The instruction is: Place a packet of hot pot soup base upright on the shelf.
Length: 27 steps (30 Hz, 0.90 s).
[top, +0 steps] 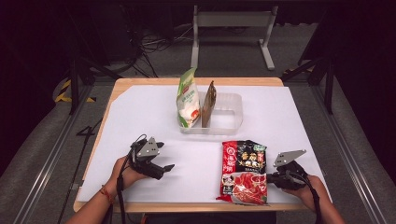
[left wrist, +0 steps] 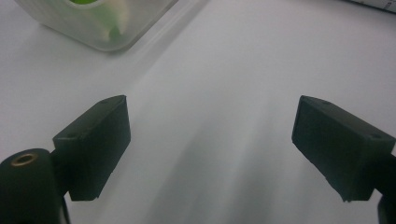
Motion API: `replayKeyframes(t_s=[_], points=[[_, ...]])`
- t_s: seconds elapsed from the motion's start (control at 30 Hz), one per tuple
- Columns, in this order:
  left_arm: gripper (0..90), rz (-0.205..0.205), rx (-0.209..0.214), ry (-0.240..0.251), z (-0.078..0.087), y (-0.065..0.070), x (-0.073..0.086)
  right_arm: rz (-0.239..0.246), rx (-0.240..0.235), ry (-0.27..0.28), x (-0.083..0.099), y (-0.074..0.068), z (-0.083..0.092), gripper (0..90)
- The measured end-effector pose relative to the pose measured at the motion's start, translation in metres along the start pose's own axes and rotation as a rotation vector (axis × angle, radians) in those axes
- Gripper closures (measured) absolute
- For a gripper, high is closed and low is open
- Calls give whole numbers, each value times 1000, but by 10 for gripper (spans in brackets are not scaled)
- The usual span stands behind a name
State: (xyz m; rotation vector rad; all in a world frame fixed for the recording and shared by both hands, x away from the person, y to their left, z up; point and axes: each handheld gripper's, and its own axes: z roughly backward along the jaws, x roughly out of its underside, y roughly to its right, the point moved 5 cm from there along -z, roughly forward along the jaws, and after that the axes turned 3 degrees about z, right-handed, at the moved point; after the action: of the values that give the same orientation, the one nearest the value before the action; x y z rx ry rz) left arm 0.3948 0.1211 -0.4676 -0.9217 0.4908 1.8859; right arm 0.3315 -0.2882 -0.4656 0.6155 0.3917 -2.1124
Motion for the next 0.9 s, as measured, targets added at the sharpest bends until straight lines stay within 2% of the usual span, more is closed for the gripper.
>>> replayKeyframes(t_s=[0.1,0.13,0.2,0.23,0.27,0.3,0.33,0.4,0.43,0.5,0.6,0.7,0.8,0.9], points=[[123,1,-1,0,0,0,0,-9,-16,9,1,1,0,867],[123,-1,0,-1,0,0,0,-12,-28,8,1,2,1,820],[122,-1,-1,-3,0,0,0,-3,-4,3,2,4,4,747],[122,-1,-1,-3,0,0,0,-3,-4,3,2,4,4,747],[122,-1,-1,-3,0,0,0,-19,15,12,5,9,6,716],[122,-1,-1,-3,0,0,0,-19,15,12,5,9,6,716],[122,-1,-4,-3,0,0,0,-57,3,39,7,14,7,684],[122,-3,-6,-1,0,-1,0,-64,-4,50,8,17,8,662],[122,-1,-9,-1,0,-1,0,-75,14,61,9,21,8,599],[122,-2,-13,-1,1,-1,0,-87,23,67,9,23,9,591],[122,-3,-17,-2,1,-1,1,-112,32,92,11,29,10,502],[122,-3,-18,-1,1,-2,1,-125,44,111,11,33,13,464],[122,-3,-18,-4,1,-2,1,-162,33,167,10,37,18,437],[121,-3,-19,0,1,-2,1,-170,48,175,10,40,19,395]])
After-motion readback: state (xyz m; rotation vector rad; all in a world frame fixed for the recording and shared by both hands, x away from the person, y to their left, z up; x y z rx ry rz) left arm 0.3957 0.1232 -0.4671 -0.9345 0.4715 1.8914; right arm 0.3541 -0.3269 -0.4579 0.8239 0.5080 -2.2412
